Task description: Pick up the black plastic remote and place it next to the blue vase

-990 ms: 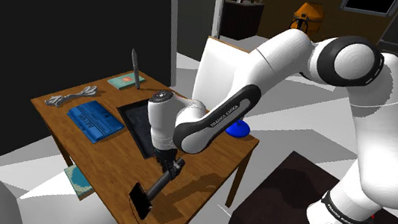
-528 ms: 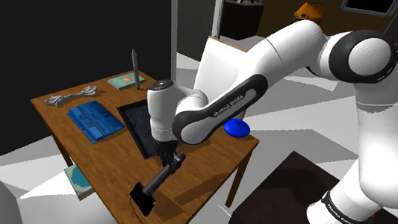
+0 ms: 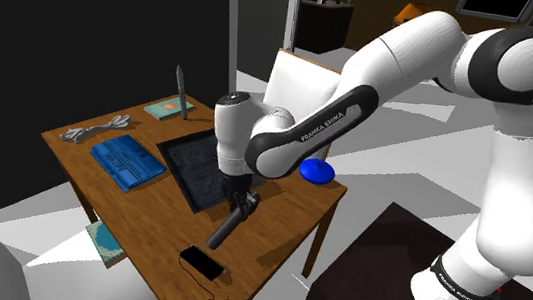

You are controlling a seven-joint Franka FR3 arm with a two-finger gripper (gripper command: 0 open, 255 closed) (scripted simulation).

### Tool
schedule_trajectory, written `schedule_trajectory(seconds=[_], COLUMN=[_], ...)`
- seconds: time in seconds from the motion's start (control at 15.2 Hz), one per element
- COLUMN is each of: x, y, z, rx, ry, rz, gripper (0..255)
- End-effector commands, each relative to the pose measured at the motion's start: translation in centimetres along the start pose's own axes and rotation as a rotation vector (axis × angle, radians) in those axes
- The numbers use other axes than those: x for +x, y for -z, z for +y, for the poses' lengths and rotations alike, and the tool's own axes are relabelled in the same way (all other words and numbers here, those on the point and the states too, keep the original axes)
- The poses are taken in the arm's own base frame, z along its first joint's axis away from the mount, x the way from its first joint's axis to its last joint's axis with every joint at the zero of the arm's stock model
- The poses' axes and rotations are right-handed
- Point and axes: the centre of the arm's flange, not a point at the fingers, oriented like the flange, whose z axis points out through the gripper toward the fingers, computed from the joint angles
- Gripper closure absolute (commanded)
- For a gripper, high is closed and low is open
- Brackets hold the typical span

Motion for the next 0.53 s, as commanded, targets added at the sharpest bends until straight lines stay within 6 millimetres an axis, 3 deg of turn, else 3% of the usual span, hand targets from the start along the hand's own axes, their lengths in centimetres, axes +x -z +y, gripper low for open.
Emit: schedule_trajectory(seconds=[0.0, 0.46], x=[2.4, 11.4], y=[-0.1, -0.3], z=[0.9, 3.1], rx=[0.000, 0.000], ry=[0.000, 0.000], rz=[0.000, 0.000], gripper=[255, 255])
